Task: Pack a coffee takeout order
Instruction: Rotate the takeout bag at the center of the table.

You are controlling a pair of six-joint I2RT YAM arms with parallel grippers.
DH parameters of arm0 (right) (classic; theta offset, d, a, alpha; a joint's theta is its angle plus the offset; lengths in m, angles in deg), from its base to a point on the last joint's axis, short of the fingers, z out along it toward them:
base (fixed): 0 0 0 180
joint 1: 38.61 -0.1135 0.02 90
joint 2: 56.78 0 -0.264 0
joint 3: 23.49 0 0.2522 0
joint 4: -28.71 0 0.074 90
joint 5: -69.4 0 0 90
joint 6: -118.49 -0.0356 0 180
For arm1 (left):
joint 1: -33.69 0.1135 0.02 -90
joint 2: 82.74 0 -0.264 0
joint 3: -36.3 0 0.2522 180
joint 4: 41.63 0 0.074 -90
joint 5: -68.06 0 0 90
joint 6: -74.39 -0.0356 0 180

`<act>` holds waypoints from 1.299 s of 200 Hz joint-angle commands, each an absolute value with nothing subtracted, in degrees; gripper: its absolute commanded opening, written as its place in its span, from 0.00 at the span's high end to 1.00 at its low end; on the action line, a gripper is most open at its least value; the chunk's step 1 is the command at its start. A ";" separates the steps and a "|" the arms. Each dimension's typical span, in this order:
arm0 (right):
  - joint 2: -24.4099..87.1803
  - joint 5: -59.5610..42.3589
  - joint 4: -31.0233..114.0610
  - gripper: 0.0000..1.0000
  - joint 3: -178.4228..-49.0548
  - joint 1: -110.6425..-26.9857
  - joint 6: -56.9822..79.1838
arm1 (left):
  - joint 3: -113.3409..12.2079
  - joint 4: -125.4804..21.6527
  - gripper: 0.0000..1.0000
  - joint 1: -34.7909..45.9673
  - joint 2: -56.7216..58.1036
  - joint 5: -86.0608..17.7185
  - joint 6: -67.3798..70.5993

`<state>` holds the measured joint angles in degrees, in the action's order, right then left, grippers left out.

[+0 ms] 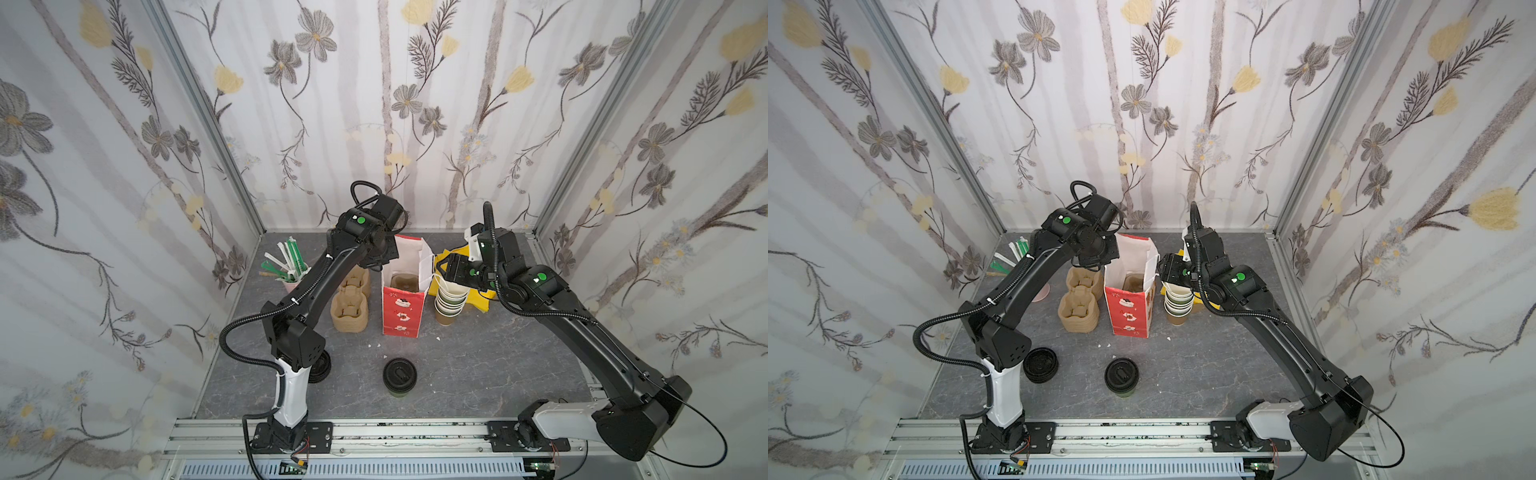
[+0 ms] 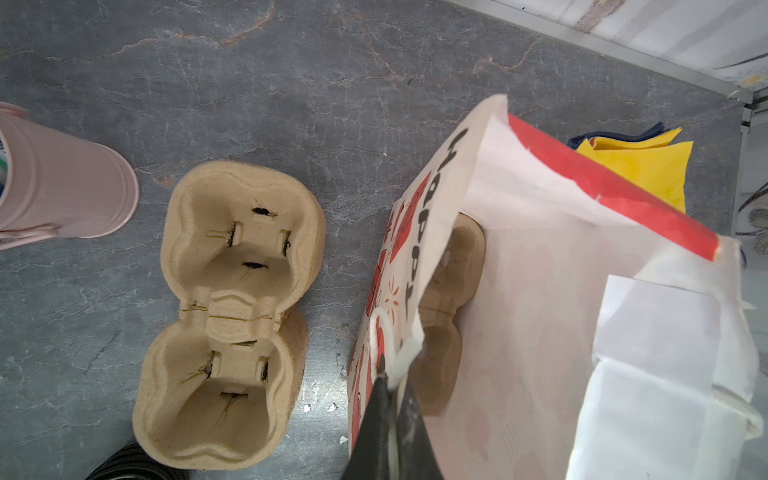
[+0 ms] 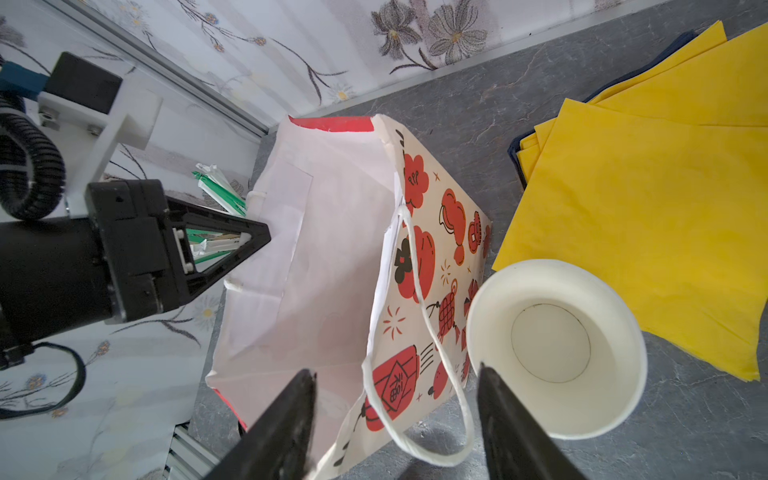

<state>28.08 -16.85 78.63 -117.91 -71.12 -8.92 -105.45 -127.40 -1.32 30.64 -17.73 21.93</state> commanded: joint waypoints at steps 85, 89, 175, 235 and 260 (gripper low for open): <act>27.52 -17.75 77.61 0.39 -118.00 -70.57 -9.09 | -91.06 -116.44 1.00 -3.78 19.77 -14.37 31.86; 27.68 -17.75 77.64 0.39 -117.97 -70.47 -8.98 | -90.03 -115.64 1.00 -3.81 19.09 -14.31 31.90; 34.22 -12.45 78.50 0.41 -123.46 -70.34 -6.52 | -79.10 -107.61 1.00 -4.05 12.76 -16.36 31.97; 32.23 -13.79 81.19 0.41 -124.79 -70.34 -5.43 | -79.41 -106.99 0.56 -4.05 10.43 -15.15 33.17; 29.06 -15.00 83.33 0.42 -125.03 -71.07 -4.84 | -79.42 -106.99 0.45 -3.95 9.28 -15.44 33.26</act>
